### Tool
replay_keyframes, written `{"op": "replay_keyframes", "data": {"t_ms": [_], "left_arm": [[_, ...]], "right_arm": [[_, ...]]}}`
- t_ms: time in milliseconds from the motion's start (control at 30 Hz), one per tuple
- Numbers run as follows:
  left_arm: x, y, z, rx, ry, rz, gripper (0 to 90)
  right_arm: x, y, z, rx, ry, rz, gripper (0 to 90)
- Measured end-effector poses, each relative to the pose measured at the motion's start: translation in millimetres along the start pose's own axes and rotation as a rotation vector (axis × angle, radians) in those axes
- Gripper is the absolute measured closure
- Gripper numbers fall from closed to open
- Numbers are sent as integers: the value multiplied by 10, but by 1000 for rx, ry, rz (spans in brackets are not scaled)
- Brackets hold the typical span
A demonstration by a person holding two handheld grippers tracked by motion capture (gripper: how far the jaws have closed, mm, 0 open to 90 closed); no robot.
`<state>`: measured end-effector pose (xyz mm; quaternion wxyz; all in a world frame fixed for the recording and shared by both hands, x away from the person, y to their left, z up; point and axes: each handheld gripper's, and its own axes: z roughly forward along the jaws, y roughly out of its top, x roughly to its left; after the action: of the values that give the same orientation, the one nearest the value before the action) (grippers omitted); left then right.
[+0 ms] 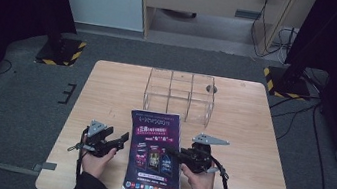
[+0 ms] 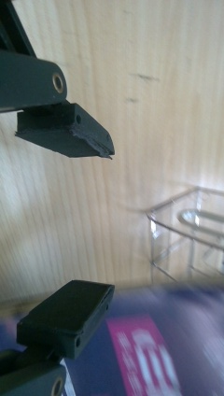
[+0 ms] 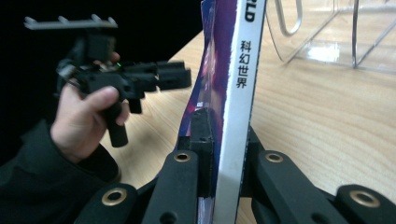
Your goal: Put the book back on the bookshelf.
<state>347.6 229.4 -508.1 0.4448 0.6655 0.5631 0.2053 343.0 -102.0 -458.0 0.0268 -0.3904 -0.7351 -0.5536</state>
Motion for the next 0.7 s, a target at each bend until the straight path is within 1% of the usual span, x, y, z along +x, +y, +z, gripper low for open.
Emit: {"op": "replay_keyframes", "data": {"t_ms": [33,167,267,333,467,700], "left_arm": [[18,-14,20,12,16,7,258],[88,-75,105,87,60,40,243],[117,-106,152,118,82,49,231],[129,-120,170,137,111,74,228],[139,-130,188,148,130,79,225],[130,-147,214,162,157,108,220]], "right_arm": [[11,17,-13,-3,1,-3,830],[52,87,-66,-24,0,-20,830],[85,137,-103,-43,-2,-32,830],[106,173,-128,-56,-3,-38,830],[144,258,-175,-78,-14,-57,830],[186,411,-275,-122,-42,-80,830]]}}
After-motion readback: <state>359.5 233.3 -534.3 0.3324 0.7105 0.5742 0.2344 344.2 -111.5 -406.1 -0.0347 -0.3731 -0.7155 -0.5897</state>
